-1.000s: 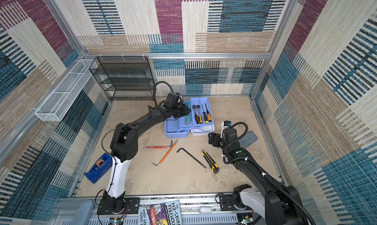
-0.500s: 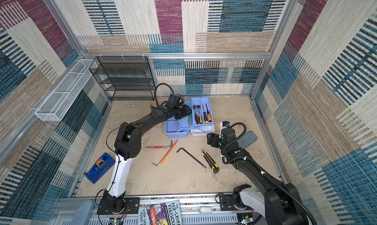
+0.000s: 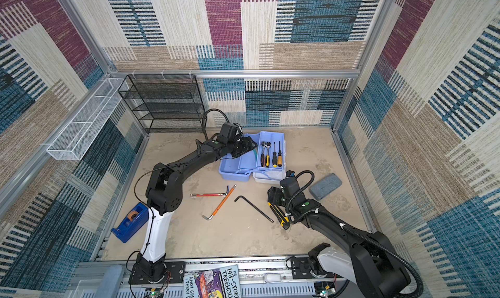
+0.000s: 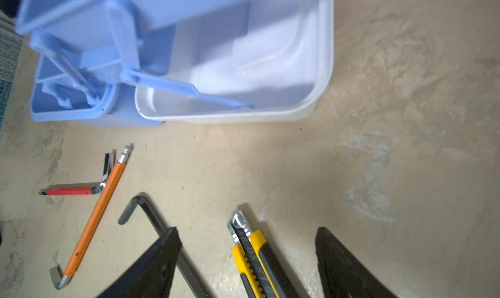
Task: Pack the tool kit
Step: 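Lower the teal knife into the top tray and open the left gripper, then grasp the yellow-black utility knife with right while left withdraws from the tray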
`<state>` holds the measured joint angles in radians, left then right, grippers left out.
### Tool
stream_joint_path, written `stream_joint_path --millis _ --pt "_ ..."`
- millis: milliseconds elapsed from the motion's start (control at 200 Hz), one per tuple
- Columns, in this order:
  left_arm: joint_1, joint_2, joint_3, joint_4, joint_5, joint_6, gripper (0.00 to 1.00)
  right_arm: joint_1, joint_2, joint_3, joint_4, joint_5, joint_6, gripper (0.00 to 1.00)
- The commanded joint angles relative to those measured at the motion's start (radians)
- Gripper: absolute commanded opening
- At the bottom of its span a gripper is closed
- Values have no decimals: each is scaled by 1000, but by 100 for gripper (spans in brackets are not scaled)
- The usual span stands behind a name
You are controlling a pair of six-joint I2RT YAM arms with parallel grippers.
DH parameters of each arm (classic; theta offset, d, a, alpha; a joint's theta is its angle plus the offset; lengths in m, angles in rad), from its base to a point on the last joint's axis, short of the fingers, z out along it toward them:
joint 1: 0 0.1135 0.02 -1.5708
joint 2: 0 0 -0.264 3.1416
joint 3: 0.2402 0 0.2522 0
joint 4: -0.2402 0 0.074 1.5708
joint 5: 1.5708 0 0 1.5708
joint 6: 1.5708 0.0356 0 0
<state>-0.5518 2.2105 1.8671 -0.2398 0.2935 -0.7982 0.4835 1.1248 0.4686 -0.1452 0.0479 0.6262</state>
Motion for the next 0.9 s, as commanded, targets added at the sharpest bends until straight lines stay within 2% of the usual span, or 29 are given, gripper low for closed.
stream_joint_path --millis 0,346,897 --pt "1 -35 -29 44 -4 -27 75 20 -14 -11 -23 33 64 81" --pt "3 -205 -233 131 -2 32 76 69 -9 -34 -88 20 104 76" --pt "6 -403 -520 158 -16 133 75 200 74 -21 -172 47 137 68"
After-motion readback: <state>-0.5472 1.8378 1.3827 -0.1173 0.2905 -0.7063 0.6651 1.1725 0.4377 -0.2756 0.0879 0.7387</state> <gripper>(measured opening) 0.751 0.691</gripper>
